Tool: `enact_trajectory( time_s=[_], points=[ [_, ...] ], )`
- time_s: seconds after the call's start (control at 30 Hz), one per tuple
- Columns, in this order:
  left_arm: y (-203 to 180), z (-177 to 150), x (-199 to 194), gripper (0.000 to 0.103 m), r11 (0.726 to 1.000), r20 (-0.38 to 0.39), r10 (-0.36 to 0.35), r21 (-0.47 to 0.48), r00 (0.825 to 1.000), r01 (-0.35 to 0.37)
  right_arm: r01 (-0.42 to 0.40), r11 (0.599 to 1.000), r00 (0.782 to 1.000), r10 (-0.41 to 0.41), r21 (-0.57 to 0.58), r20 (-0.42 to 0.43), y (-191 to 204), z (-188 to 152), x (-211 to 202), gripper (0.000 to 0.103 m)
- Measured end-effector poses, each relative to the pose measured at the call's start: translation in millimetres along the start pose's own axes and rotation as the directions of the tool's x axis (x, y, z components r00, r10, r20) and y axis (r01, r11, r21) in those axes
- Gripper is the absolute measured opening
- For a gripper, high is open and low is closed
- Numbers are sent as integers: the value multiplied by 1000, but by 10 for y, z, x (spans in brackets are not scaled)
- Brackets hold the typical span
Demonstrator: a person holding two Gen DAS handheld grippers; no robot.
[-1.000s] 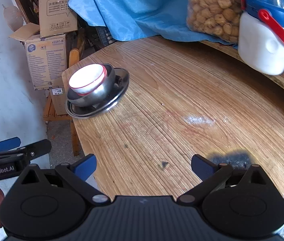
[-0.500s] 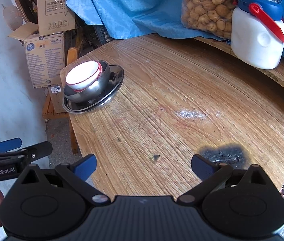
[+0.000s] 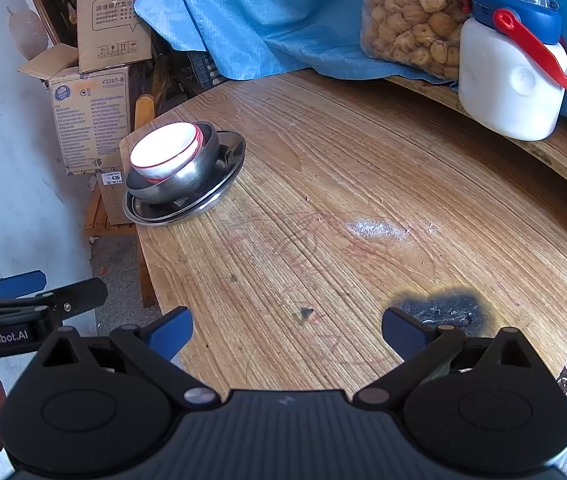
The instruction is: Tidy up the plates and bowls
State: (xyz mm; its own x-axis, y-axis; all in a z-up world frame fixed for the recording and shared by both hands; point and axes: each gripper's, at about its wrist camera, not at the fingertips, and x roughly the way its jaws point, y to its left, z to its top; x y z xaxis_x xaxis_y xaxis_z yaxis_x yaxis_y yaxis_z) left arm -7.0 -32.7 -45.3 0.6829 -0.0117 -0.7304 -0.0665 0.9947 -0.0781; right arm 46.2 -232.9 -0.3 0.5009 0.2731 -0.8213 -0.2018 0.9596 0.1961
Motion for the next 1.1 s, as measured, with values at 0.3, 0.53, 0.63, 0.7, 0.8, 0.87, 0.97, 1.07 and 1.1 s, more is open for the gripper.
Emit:
enact_trajectory(
  time_s=[0.3,0.53,0.63,0.7,0.8,0.87,0.97,1.07,1.1],
  points=[
    [-16,-1,12,102,1000,-7,0,0,1000,0,-2,1000,1000,2,-12,0,4,3,-2,103],
    [-26,-2,19,102,1000,-9,2,3,1000,-2,-1,1000,1000,1,-12,1,-5,5,-1,103],
    [-40,5,27,102,1000,-9,3,8,1000,-2,-2,1000,1000,2,-10,1,-23,8,-2,103],
    [-46,9,30,102,1000,-10,3,10,1000,-3,-2,1000,1000,2,-11,1,-24,8,1,103],
    [-50,9,32,102,1000,-10,3,10,1000,-3,-4,1000,1000,4,-14,-1,-30,9,6,103],
    [-55,10,35,102,1000,-11,4,11,1000,-4,-4,1000,1000,4,-14,0,-31,10,6,103],
    [-70,14,39,102,1000,-12,5,12,1000,-5,-4,1000,1000,4,-13,-1,-30,10,5,103],
    [-85,20,49,102,1000,-13,1,13,1000,-1,-4,1000,1000,4,-14,0,-31,10,4,103],
    [-94,22,54,102,1000,-13,0,16,1000,0,-3,1000,1000,3,-13,1,-36,13,5,103]
  ],
)
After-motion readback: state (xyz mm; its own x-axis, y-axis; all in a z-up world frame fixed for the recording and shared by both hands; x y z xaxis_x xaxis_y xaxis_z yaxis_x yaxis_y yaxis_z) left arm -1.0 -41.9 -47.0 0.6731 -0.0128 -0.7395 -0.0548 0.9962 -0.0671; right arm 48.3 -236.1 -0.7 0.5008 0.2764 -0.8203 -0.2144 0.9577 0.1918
